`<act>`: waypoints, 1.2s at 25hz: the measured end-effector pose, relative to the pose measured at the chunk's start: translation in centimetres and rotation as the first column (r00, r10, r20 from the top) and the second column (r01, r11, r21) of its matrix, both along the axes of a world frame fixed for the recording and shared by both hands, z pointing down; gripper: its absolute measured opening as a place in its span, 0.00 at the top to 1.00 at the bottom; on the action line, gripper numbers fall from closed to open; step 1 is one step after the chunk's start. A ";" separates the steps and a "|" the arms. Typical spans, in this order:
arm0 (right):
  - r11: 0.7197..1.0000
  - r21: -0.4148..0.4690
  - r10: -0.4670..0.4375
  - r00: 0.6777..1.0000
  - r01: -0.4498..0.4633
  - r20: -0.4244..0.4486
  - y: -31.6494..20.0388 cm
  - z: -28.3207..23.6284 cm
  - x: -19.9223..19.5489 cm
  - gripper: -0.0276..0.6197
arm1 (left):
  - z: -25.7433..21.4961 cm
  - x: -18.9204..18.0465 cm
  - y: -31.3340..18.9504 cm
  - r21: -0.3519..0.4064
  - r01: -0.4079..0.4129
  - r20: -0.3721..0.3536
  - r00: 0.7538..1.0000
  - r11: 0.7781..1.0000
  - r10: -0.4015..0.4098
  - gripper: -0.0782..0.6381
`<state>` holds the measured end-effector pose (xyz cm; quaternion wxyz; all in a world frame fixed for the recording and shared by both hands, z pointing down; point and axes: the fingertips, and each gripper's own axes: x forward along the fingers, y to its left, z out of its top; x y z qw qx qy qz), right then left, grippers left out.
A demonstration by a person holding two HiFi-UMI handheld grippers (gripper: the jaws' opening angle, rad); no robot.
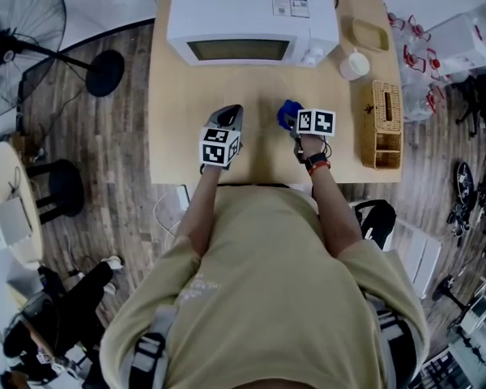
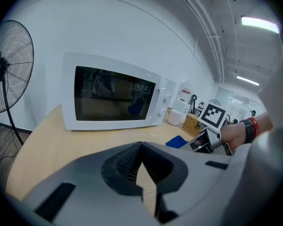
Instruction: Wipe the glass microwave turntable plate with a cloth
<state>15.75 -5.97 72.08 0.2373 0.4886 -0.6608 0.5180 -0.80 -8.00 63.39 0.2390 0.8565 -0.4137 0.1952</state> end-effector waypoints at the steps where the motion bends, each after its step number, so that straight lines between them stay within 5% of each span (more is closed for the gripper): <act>1: 1.000 0.000 -0.002 1.000 0.002 0.004 -0.1 -0.1 -0.1 0.69 | 0.0 -0.2 0.0 0.001 0.005 0.001 1.000 1.000 -0.005 0.87; 10: 0.993 0.022 -0.117 0.988 0.115 0.100 -0.7 -1.7 -5.8 0.69 | 0.0 -2.6 0.0 -0.003 0.072 0.006 0.997 0.997 -0.072 0.87; 18: 0.951 0.021 -0.307 0.939 0.308 0.154 0.6 -1.8 -14.2 0.69 | -0.3 -5.3 -0.3 0.001 0.141 0.014 0.990 0.990 -0.141 0.87; 25: 0.925 0.004 -0.370 0.898 0.380 0.239 1.8 -1.8 -19.5 0.69 | -0.3 -7.3 -0.2 -0.003 0.195 0.014 0.981 0.981 -0.195 0.87; 30: 0.909 0.013 -0.411 0.892 0.417 0.189 1.6 -1.0 -20.5 0.69 | -0.3 -8.1 0.1 -0.006 0.215 0.018 0.976 0.977 -0.215 0.87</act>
